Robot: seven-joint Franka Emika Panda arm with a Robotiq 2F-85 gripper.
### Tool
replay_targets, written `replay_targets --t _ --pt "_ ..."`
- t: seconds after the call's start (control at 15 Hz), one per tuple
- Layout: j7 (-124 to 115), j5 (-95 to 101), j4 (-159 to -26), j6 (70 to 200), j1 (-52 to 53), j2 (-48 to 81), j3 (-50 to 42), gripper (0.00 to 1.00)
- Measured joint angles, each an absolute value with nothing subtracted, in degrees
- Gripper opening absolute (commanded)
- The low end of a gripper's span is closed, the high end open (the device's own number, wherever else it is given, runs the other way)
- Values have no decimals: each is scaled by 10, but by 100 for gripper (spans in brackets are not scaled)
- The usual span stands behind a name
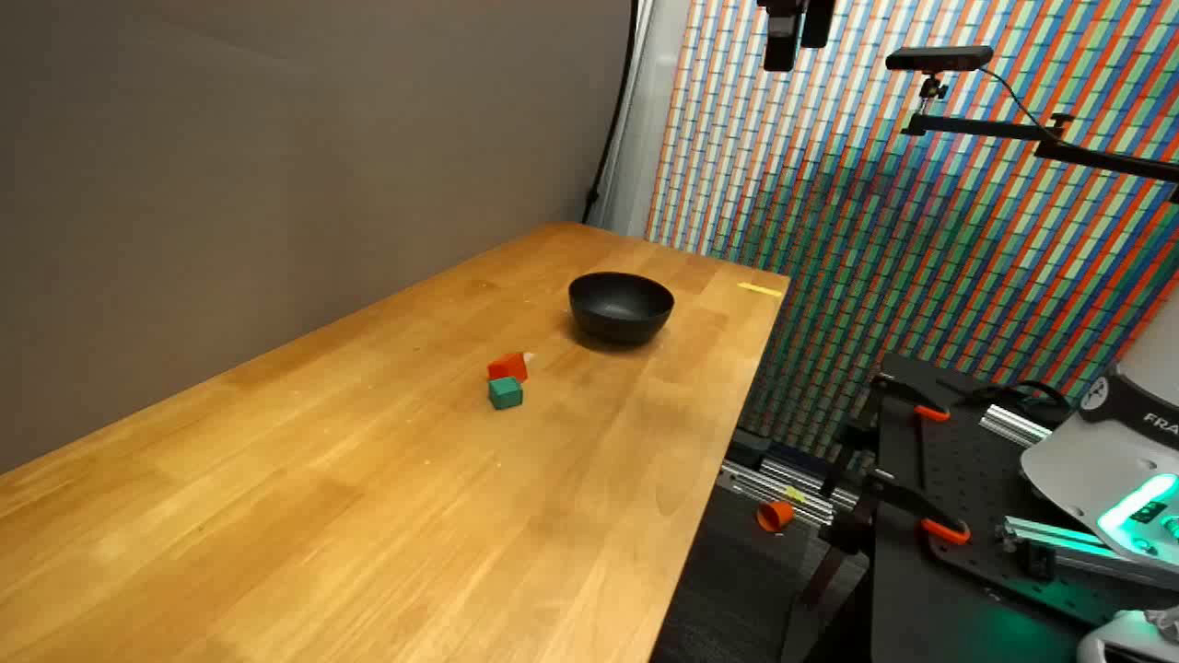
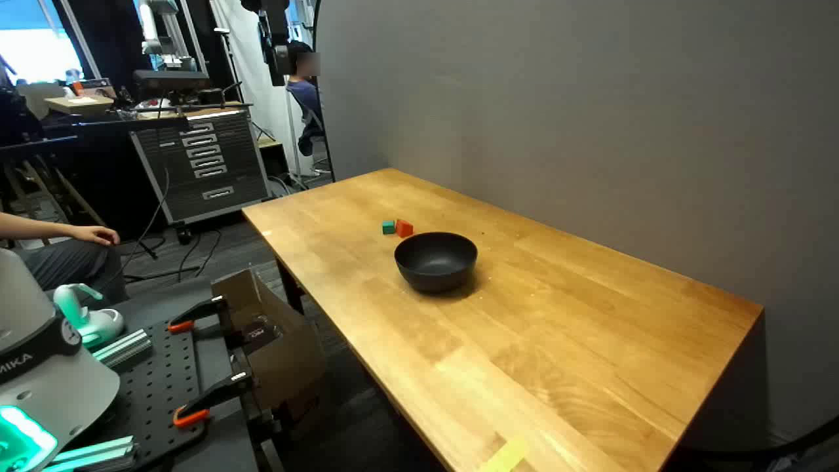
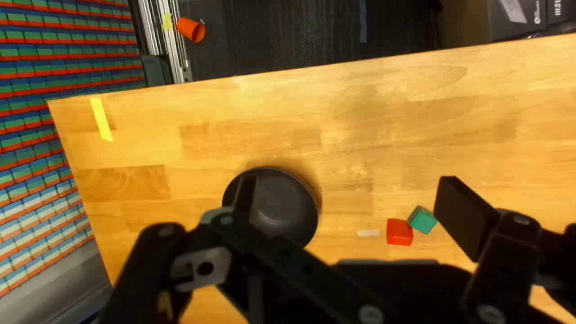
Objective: Put the cubes in the bowl
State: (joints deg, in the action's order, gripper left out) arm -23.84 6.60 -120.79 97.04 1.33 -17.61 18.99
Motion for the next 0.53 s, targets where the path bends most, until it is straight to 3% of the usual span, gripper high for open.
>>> replay_targets --t 0.53 --pt "-266 71 -1207 973 19 -169 184 100"
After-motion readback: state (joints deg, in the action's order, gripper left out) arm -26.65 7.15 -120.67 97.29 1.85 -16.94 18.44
